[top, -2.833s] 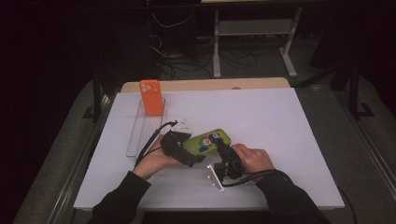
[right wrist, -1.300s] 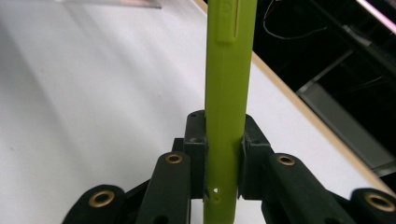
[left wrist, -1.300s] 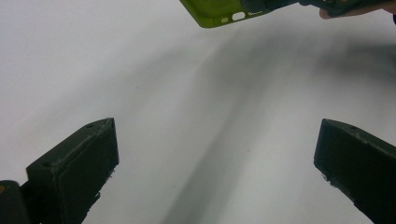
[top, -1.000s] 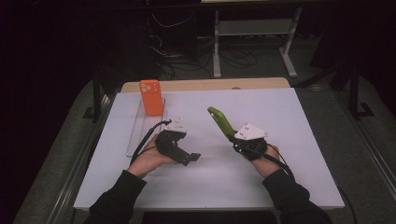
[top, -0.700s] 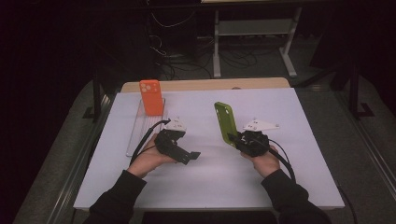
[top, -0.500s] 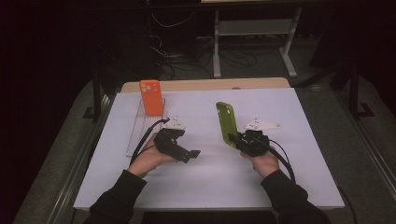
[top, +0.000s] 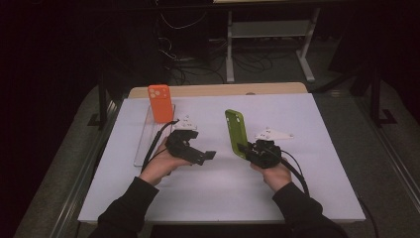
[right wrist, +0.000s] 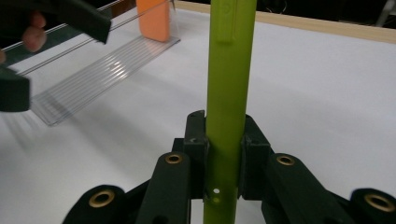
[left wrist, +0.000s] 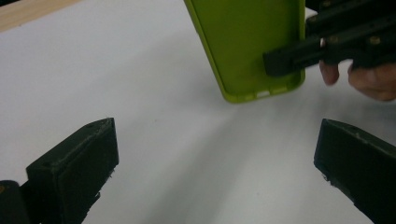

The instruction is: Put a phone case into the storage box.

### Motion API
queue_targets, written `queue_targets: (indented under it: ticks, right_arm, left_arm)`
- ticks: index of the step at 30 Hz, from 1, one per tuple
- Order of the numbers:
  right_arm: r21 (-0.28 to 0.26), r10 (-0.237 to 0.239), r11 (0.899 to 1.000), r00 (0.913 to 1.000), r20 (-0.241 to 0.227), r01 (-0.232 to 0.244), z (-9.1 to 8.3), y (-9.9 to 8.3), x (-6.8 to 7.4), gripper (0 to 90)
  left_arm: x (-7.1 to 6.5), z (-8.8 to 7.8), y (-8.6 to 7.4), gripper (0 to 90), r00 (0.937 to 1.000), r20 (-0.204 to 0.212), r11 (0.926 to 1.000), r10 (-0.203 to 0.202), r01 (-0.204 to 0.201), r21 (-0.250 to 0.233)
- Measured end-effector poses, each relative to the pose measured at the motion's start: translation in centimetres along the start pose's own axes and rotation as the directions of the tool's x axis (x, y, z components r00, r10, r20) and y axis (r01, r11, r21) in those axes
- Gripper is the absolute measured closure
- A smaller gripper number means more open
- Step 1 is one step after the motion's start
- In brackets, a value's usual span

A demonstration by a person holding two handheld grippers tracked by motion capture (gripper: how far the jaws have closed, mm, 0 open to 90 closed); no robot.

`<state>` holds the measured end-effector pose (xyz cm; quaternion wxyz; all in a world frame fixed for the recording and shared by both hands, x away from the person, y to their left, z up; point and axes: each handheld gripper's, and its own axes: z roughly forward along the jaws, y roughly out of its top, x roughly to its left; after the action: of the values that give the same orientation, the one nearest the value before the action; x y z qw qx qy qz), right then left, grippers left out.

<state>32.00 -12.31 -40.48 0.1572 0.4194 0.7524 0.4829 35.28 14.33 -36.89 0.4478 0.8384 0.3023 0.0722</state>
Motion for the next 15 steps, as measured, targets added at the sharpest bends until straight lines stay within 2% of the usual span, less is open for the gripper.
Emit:
queue_targets:
  ticks: [9, 13, 15]
  right_arm:
    - [0.005, -0.016, 1.0, 0.9994, -0.03, 0.016, 0.9, 0.0, 1.5, 75.7]
    - [0.0, -0.034, 0.999, 0.9983, -0.047, 0.034, 1.1, -0.1, 2.1, 75.7]
    - [0.0, -0.028, 1.0, 0.998, -0.056, 0.028, 1.1, 0.0, 2.4, 75.7]
  left_arm:
    - [0.3, 1.0, 1.5, 0.0, 0.9996, 0.013, 0.9974, -0.025, 0.026, -0.067]
    - [0.4, 1.6, 2.1, 0.0, 0.9987, 0.027, 0.9956, -0.043, 0.045, -0.082]
    - [0.3, 1.8, 2.3, 0.0, 0.9982, 0.032, 0.9949, -0.05, 0.053, -0.086]
